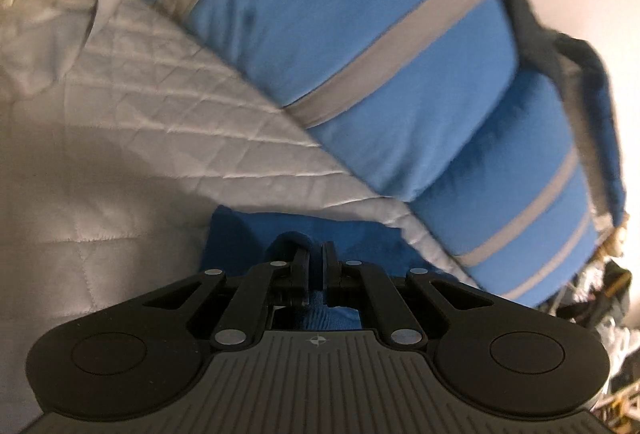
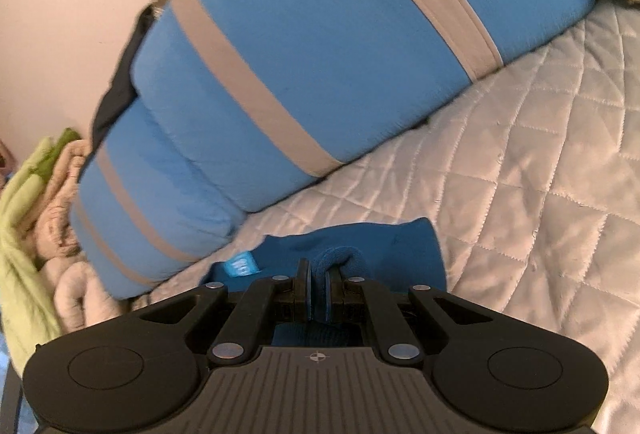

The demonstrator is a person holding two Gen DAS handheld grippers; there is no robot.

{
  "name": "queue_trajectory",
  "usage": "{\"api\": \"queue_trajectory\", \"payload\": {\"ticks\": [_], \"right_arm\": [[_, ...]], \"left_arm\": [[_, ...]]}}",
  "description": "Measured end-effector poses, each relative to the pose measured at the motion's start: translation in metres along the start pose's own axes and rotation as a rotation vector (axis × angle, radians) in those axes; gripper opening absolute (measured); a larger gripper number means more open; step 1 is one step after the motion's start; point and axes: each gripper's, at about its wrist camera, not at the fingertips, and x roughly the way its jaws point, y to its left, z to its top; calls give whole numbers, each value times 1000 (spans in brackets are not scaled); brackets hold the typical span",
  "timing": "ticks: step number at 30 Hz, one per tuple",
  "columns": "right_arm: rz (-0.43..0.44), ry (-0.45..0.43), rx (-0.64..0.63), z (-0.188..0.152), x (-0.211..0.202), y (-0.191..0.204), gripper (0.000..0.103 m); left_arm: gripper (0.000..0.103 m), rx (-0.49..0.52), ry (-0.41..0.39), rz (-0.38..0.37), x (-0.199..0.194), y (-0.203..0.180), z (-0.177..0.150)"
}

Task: Fold clothes
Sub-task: 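Lower the hem onto the collar end and open both tools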

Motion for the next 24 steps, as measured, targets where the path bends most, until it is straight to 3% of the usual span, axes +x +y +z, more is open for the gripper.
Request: {"api": "queue_trajectory", "payload": {"ticks": [3, 5, 7, 9, 12, 24], "right_arm": [[-31, 10, 20, 0, 18, -7, 11], [-54, 14, 37, -1, 26, -11, 15], [-54, 20, 54, -2, 28, -11, 28], [-47, 25, 66, -4, 27, -10, 51], [-21, 29, 66, -7, 18, -5, 71], [-28, 155, 99, -32, -6, -1, 72]], "left_arm": [[8, -14, 36, 41, 21, 9, 0], [10, -36, 47, 29, 25, 14, -1], [17, -54, 57, 14, 27, 19, -2], [27, -59, 59, -12, 20, 22, -5], [37, -72, 67, -50, 7, 25, -9], [36, -17, 225, -79, -11, 18, -33]]}}
